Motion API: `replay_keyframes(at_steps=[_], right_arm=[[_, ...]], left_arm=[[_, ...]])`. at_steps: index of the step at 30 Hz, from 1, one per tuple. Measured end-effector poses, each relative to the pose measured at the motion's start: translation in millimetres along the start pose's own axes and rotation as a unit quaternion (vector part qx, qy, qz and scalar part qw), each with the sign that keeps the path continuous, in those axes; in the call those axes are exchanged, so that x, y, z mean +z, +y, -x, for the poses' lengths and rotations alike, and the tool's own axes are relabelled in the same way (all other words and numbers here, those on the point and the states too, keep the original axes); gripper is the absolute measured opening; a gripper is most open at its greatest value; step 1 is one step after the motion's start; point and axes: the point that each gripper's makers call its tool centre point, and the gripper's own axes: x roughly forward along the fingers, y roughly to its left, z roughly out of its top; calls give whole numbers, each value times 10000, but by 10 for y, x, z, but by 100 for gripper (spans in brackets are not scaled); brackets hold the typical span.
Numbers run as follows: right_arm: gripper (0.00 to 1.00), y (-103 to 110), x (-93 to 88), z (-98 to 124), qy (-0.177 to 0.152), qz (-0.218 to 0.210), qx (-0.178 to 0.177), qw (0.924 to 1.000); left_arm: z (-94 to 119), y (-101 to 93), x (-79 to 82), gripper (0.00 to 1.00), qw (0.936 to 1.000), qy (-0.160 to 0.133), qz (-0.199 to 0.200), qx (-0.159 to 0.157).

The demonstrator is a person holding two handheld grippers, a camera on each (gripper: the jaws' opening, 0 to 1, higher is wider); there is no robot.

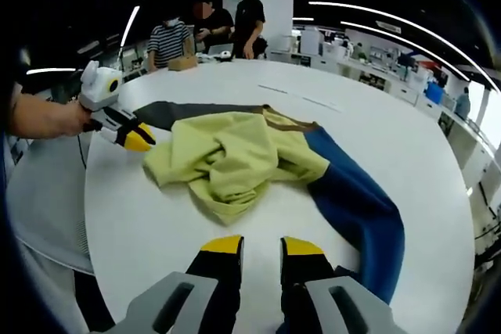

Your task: Fold the garment on the visible template until the final outline fits inside the template.

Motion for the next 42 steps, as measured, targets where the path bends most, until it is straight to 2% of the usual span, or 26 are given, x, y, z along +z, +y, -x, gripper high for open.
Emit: replay_keyframes(at_steps=[10, 16, 20, 27, 38, 42], right_arm=[[14, -41, -19, 24, -16, -18, -12, 10000], [14, -58, -43, 36, -13, -39, -14, 10000], [14, -45, -34, 42, -32, -29, 15, 10000], [13, -14, -14, 5, -57, 8, 94, 9999], [9, 15, 109, -154, -156, -65, 234, 9996], [7, 28, 209, -224, -293, -282, 300, 9987]], left_arm=[[-116, -85, -23, 8, 9996, 150, -222, -45], [-148, -89, -38, 6, 9995, 201, -235, -46], [-159, -94, -47, 1, 9995, 201, -218, -60], [-144, -104, -34, 0, 9997, 146, -164, -78], [-55, -105, 32, 0, 9999, 24, -106, -51], [-45, -116, 36, 0, 9999, 15, -85, -59]])
